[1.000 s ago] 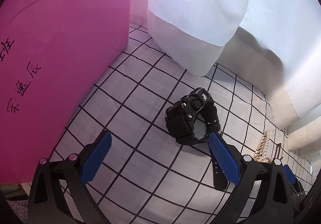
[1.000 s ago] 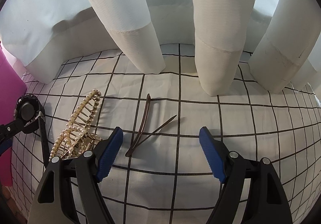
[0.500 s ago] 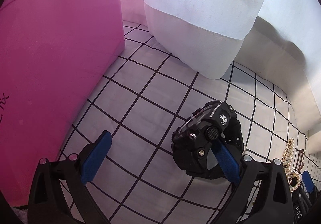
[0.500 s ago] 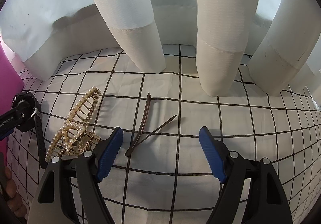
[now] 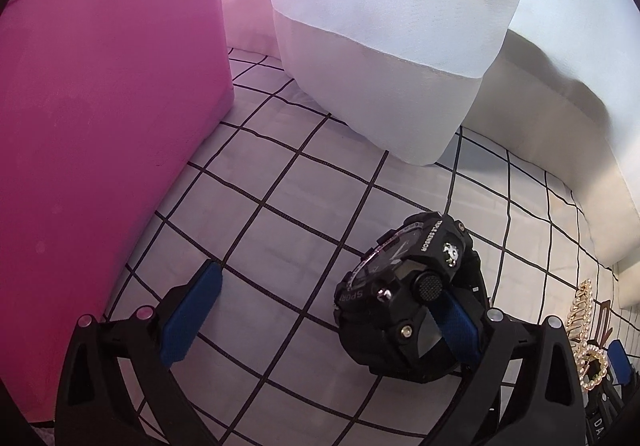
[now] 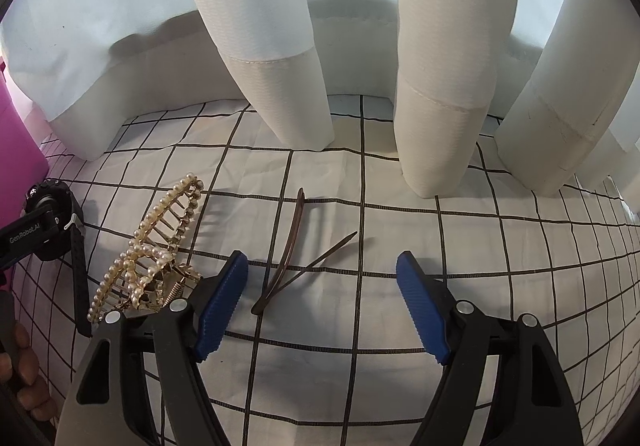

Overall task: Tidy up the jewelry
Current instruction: 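Grasp the black watch with the left tool while the right tool grasps the brown hair pins, then lift and carry the watch and hair pins over the pink tub with both tools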

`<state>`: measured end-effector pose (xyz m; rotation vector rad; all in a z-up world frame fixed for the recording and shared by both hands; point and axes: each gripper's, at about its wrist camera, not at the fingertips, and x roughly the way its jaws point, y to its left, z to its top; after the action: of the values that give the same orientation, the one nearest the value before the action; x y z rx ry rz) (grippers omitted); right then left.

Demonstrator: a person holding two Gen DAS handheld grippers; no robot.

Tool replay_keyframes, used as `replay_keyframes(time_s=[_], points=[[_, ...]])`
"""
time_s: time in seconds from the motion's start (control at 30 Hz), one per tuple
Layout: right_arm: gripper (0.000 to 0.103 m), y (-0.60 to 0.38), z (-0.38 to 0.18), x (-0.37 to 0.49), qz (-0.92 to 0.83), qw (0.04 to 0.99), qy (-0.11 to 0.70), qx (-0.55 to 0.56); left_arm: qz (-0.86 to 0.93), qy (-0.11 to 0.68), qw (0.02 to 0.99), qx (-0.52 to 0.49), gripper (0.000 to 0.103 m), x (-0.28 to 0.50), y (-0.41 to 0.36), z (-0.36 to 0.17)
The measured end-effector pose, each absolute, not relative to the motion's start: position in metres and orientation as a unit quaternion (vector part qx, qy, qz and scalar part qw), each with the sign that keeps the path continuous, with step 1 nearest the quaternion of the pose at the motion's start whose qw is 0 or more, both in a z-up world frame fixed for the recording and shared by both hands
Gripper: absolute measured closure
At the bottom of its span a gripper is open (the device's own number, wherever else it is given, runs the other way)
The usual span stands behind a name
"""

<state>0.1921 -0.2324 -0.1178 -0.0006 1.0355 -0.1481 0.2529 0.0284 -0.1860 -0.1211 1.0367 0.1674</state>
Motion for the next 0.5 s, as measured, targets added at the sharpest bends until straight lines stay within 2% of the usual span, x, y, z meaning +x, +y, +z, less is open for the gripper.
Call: replay_keyframes(time_s=[0.03, 0.07, 0.13, 0.17, 0.2, 0.23, 0.27, 0.3, 0.33, 0.5], points=[[0.050, -0.233, -0.117, 0.191, -0.072, 0.868, 0.492, 0.001, 0.078, 0.490, 0.866, -0.057, 0.010, 0.253, 0.024, -0.188], [0.057, -0.235, -0.115, 0.189, -0.073, 0.868, 0.491, 0.003, 0.076, 0.486, 0.869, -0.057, 0.011, 0.252, 0.021, -0.187], [0.080, -0.240, -0.113, 0.187, -0.074, 0.868, 0.491, 0.009, 0.076, 0.483, 0.871, -0.056, 0.019, 0.245, 0.019, -0.178], [0.082, -0.243, -0.113, 0.186, -0.071, 0.868, 0.491, 0.016, 0.074, 0.481, 0.872, -0.056, 0.022, 0.242, 0.020, -0.176], [0.085, -0.246, -0.112, 0.185, -0.068, 0.868, 0.491, 0.021, 0.071, 0.480, 0.873, -0.056, 0.031, 0.239, 0.018, -0.174], [0.089, -0.248, -0.111, 0.185, -0.062, 0.868, 0.492, 0.022, 0.064, 0.478, 0.874, -0.056, 0.043, 0.239, 0.017, -0.173], [0.091, -0.247, -0.111, 0.184, -0.058, 0.868, 0.493, 0.021, 0.056, 0.478, 0.875, -0.056, 0.051, 0.238, 0.015, -0.172], [0.091, -0.246, -0.110, 0.183, -0.054, 0.867, 0.494, 0.022, 0.048, 0.479, 0.875, -0.054, 0.066, 0.238, 0.012, -0.171], [0.092, -0.247, -0.109, 0.183, -0.049, 0.868, 0.494, 0.027, 0.052, 0.483, 0.873, -0.048, 0.070, 0.237, 0.012, -0.169], [0.092, -0.252, -0.099, 0.173, -0.034, 0.871, 0.488, 0.044, 0.051, 0.492, 0.867, -0.067, 0.073, 0.232, 0.019, -0.167]])
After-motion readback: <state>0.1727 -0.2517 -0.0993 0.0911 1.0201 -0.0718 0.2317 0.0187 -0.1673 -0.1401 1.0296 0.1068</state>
